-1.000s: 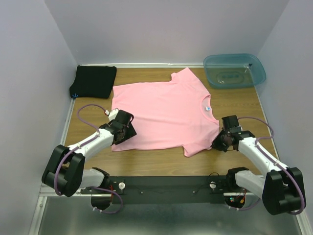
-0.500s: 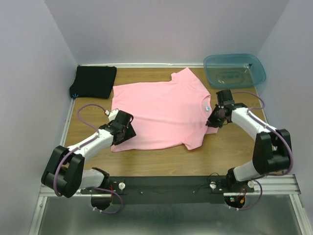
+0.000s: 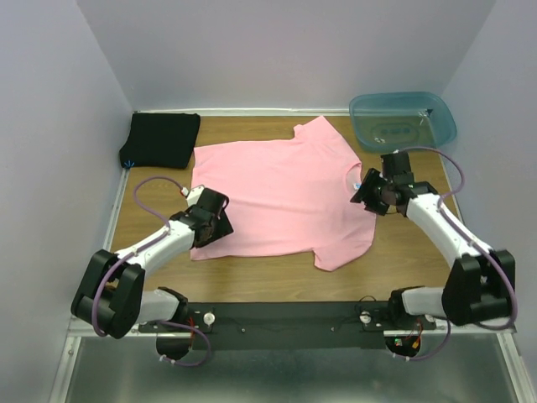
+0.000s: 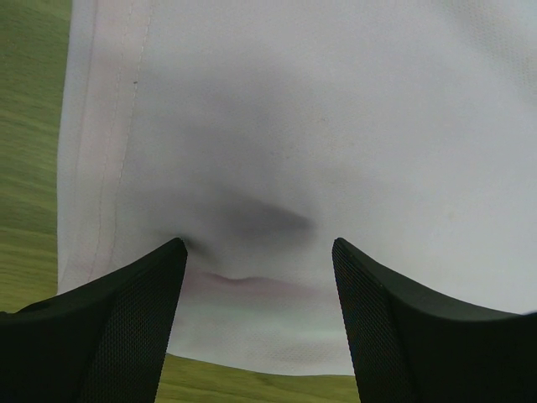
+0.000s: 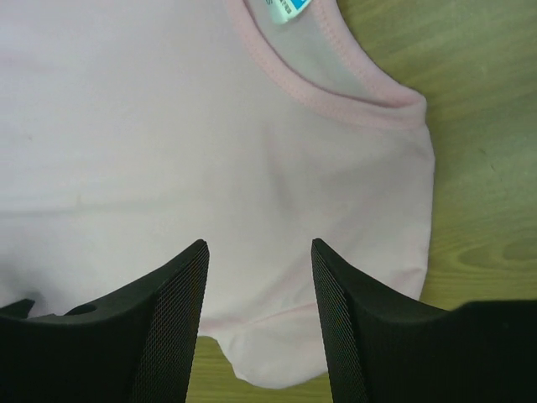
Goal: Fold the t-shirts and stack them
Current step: Flatten the tshirt out
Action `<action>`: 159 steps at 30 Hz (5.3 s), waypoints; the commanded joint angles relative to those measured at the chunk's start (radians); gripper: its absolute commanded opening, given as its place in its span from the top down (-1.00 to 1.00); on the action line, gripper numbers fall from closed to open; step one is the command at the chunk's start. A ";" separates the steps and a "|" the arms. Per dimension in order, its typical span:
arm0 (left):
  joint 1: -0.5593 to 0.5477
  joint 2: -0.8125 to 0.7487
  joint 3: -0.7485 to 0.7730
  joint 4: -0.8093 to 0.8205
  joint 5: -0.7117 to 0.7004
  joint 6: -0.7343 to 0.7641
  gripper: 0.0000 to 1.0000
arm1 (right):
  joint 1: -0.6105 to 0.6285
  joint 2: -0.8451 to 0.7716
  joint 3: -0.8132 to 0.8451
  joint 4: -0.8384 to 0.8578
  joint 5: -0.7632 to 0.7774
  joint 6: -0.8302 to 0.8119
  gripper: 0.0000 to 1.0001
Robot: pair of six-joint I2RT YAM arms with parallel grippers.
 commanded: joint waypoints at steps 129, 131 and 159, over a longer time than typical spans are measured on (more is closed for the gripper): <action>-0.438 0.716 0.637 0.484 0.624 0.679 1.00 | -0.046 -0.103 -0.490 0.430 -0.313 0.094 -0.03; -0.438 0.713 0.631 0.484 0.622 0.676 1.00 | -0.046 -0.097 -0.485 0.434 -0.324 0.096 0.01; -0.346 0.193 0.428 0.217 0.052 0.285 -0.46 | -0.046 -0.336 -0.296 -0.355 -0.196 0.028 0.99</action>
